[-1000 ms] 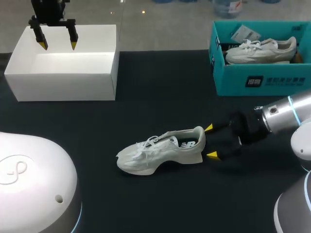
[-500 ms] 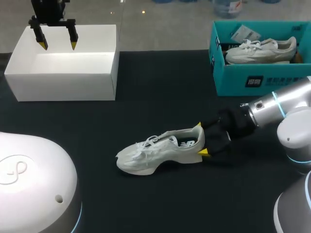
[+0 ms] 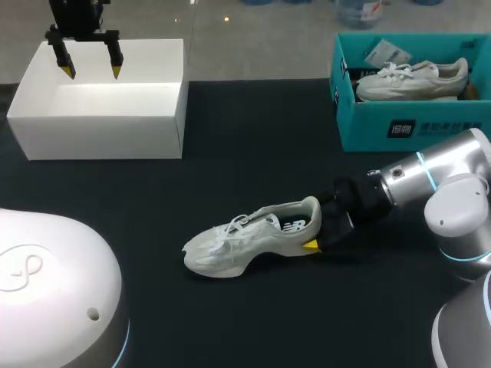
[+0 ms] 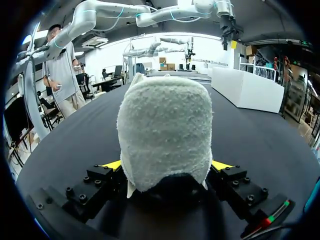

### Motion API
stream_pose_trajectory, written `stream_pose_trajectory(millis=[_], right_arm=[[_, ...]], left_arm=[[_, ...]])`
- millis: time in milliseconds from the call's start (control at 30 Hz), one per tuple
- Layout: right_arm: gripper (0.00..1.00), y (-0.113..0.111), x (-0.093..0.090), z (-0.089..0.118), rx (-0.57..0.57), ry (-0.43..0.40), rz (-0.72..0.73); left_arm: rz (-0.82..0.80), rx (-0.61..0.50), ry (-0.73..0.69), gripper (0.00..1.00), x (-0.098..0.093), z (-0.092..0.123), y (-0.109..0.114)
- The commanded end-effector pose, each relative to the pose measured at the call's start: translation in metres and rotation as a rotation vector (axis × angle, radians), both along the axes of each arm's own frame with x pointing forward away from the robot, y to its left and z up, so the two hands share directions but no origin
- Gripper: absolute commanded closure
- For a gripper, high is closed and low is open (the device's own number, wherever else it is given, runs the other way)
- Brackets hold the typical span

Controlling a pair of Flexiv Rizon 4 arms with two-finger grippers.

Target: Take the shoe out of the shoebox, open the shoe tongue, remove and reinsert the insole, then place the shoe into the shoebox

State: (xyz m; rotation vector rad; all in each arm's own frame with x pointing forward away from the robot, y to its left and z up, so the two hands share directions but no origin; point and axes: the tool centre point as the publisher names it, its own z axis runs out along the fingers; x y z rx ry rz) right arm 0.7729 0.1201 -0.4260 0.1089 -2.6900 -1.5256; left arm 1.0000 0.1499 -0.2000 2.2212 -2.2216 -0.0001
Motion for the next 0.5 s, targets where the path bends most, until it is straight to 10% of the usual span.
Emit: stream_pose_trajectory(millis=[33,67,500], right_arm=[[0.82,0.004,-0.002,-0.003,-0.018,0.003,-0.031],[1.00,0.004,-0.004,-0.003,-0.019,0.002,-0.036],[1.00,-0.005,-0.027,-0.002,-0.022,-0.004,-0.164]], left_arm=[[0.000,0.000,0.000,0.00,0.000,0.000,0.000],[0.000,0.000,0.000,0.00,0.000,0.000,0.000],[0.000,0.000,0.000,0.00,0.000,0.000,0.000]])
